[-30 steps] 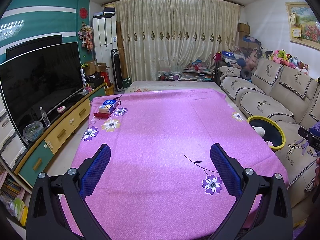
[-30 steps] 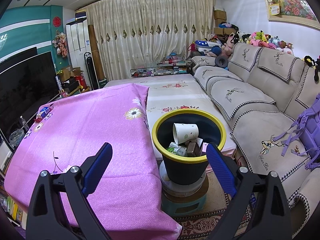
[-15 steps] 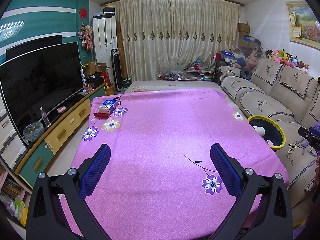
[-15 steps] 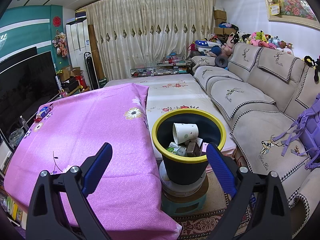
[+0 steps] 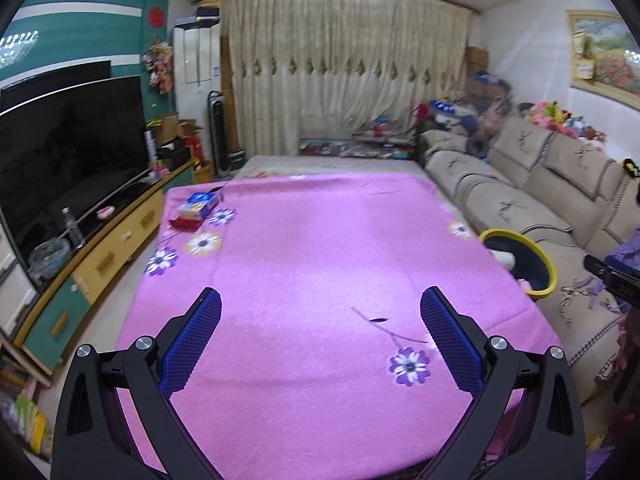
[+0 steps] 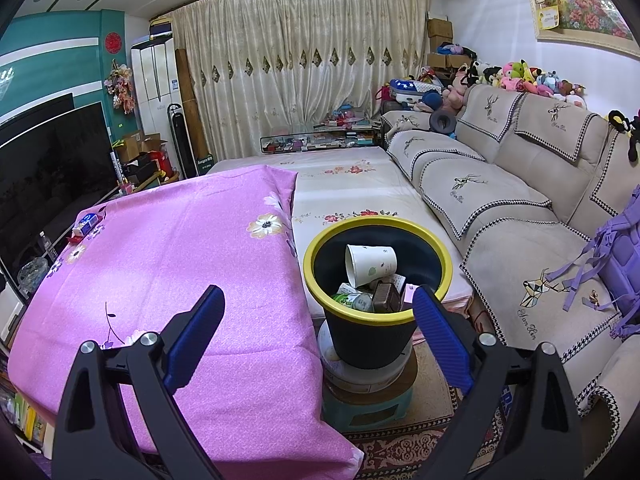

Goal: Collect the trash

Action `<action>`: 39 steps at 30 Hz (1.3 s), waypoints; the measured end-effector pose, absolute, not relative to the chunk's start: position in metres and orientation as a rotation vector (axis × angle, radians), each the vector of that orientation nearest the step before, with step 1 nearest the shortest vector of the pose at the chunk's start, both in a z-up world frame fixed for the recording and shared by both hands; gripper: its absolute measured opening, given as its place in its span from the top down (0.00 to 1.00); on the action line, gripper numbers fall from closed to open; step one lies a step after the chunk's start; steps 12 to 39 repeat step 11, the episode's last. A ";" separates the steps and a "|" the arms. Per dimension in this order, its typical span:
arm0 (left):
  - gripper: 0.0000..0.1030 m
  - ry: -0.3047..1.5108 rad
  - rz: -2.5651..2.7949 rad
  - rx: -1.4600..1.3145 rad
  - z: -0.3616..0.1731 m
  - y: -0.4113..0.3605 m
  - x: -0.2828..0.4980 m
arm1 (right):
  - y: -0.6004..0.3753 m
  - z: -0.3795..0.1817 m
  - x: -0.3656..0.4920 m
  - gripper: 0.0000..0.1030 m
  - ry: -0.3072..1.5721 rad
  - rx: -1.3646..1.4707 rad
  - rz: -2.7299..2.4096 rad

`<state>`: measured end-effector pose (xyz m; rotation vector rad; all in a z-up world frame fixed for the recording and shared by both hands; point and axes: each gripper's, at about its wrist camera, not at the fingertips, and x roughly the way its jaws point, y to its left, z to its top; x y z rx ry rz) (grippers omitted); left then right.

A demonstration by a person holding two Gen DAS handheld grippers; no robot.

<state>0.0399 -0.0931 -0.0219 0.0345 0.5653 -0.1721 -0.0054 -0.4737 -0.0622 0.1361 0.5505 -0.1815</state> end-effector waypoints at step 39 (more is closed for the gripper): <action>0.05 0.677 -0.057 0.120 -0.049 -0.082 0.127 | -0.454 -0.065 0.031 0.07 0.561 0.089 -0.124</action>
